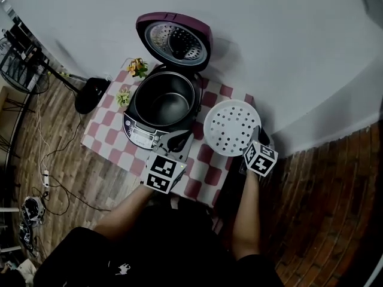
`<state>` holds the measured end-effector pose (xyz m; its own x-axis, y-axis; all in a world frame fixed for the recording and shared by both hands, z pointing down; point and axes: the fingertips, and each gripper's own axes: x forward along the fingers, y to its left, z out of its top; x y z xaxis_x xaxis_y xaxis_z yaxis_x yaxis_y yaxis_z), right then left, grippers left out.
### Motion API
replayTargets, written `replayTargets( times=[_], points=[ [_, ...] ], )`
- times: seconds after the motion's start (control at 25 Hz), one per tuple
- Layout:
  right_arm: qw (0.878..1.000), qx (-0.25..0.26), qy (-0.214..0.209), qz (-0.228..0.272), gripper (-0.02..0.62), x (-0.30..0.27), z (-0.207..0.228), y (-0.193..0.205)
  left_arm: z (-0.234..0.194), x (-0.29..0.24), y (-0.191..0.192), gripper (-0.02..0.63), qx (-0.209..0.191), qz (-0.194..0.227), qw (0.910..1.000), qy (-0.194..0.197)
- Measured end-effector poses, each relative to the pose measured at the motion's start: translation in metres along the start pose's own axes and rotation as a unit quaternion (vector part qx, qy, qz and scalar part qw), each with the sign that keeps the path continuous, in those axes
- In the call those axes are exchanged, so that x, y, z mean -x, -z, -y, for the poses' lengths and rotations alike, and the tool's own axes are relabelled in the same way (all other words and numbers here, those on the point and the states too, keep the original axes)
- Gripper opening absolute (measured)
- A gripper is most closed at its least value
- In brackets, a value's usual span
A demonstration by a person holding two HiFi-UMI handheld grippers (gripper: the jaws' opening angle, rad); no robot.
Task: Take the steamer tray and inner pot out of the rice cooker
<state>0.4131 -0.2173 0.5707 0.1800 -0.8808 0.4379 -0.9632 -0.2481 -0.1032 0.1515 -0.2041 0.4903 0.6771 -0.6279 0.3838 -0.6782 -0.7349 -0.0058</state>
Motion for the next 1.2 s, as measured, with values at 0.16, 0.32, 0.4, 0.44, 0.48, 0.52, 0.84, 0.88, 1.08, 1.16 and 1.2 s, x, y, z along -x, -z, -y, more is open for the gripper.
replayTargets(
  times=[0.16,0.32,0.4,0.44,0.48,0.52,0.84,0.88,1.08,1.16,1.2],
  points=[
    [1.000,-0.005,0.000,-0.010,0.025,-0.024,0.002,0.011,0.019,-0.017,0.010,0.003,-0.002,-0.008,0.9998,0.019],
    [1.000,-0.016,0.003,-0.018,0.025,-0.045,0.006,0.022,0.032,-0.032,0.023,0.003,0.002,-0.018,0.9993,0.034],
    [0.999,-0.026,0.000,-0.021,0.025,-0.057,0.007,0.027,0.035,-0.038,0.029,0.003,0.005,-0.023,0.9991,0.036],
    [0.999,-0.032,-0.001,-0.023,0.025,-0.064,0.007,0.030,0.036,-0.041,0.032,0.003,0.008,-0.025,0.9990,0.037],
    [0.999,-0.038,-0.002,-0.024,0.025,-0.070,0.007,0.033,0.036,-0.045,0.035,0.003,0.011,-0.027,0.9989,0.037],
    [0.999,-0.044,-0.002,-0.026,0.025,-0.076,0.007,0.035,0.036,-0.049,0.037,0.003,0.014,-0.029,0.9988,0.037],
    [0.997,-0.072,0.000,-0.027,0.025,-0.118,0.011,0.040,0.034,-0.074,0.057,0.003,0.036,-0.045,0.9976,0.040],
    [0.997,-0.075,0.001,-0.027,0.025,-0.123,0.011,0.041,0.035,-0.077,0.060,0.003,0.037,-0.048,0.9974,0.040],
    [0.995,-0.092,0.001,-0.030,0.025,-0.143,0.012,0.043,0.036,-0.089,0.068,0.003,0.041,-0.056,0.9965,0.046],
    [0.995,-0.098,0.003,-0.031,0.025,-0.150,0.013,0.046,0.035,-0.093,0.070,0.003,0.044,-0.060,0.9961,0.047],
    [0.994,-0.100,0.003,-0.033,0.025,-0.153,0.013,0.047,0.034,-0.094,0.072,0.003,0.045,-0.062,0.9960,0.048]
  ],
)
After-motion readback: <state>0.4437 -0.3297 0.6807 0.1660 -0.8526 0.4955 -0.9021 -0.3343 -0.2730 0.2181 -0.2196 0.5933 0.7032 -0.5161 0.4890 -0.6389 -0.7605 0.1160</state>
